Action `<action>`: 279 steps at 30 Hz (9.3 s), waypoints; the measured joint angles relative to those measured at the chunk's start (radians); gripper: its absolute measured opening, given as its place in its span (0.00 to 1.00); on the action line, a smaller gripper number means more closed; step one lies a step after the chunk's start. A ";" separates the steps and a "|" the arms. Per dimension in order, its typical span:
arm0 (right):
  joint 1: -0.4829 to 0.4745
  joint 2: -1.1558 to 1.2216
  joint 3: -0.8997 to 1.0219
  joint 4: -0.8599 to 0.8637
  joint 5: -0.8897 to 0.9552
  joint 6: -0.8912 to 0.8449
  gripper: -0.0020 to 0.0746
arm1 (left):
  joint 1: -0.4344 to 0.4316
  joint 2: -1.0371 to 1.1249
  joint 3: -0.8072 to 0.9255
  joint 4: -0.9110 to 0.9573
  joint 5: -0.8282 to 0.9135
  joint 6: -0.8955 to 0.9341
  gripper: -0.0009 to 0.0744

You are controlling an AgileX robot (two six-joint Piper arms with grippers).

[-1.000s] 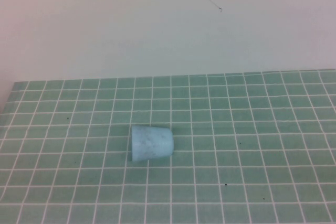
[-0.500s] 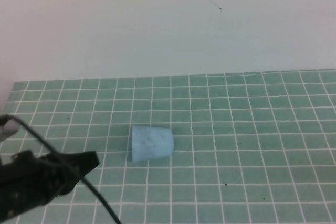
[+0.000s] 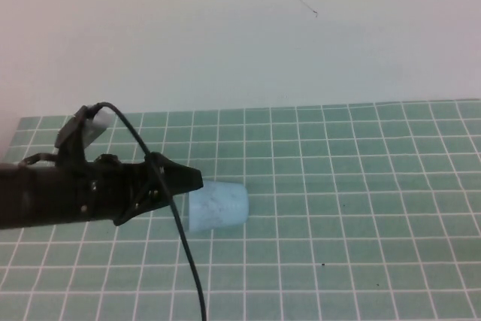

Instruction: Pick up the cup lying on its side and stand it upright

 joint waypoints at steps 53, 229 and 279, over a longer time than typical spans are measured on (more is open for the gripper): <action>0.000 0.055 -0.248 0.406 0.440 -0.332 0.02 | -0.824 -0.328 -0.205 1.476 -0.110 -0.082 0.01; 0.520 -0.092 -0.091 -0.459 0.097 0.337 0.05 | -0.810 -1.052 0.091 2.294 -0.216 -2.366 0.01; 0.520 -0.092 -0.091 -0.457 0.114 0.337 0.05 | 0.048 -1.564 0.811 1.460 -0.449 -1.195 0.01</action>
